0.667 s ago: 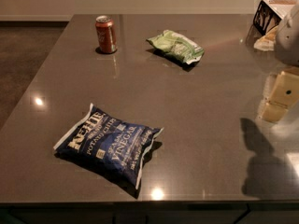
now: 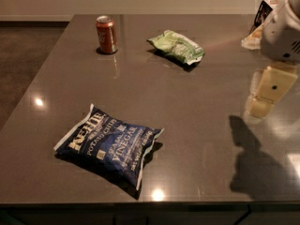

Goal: Pick blue chip bag

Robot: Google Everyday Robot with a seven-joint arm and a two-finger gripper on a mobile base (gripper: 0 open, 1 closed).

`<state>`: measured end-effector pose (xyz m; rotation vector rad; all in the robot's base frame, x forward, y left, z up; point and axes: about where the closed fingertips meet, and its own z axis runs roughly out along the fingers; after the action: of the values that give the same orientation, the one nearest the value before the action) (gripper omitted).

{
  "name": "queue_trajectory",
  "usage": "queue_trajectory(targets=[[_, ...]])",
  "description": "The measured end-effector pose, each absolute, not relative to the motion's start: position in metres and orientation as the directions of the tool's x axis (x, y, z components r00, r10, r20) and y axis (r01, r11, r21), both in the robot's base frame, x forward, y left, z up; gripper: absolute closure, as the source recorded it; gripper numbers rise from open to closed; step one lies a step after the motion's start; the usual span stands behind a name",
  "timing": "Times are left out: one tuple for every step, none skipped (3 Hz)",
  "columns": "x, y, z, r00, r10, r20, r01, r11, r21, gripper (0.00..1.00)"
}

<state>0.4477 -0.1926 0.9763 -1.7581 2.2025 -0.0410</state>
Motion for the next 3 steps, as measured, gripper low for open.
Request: queue_trajectory(targets=[[0.456, -0.159, 0.968, -0.142, -0.947, -0.286, -0.961, 0.202, -0.190, 0.00], [0.451, -0.119, 0.959, -0.078, -0.935, -0.345, -0.979, 0.138, -0.152, 0.00], [0.436, -0.083, 0.947, -0.019, -0.919, -0.393, -0.992, 0.068, -0.111, 0.00]])
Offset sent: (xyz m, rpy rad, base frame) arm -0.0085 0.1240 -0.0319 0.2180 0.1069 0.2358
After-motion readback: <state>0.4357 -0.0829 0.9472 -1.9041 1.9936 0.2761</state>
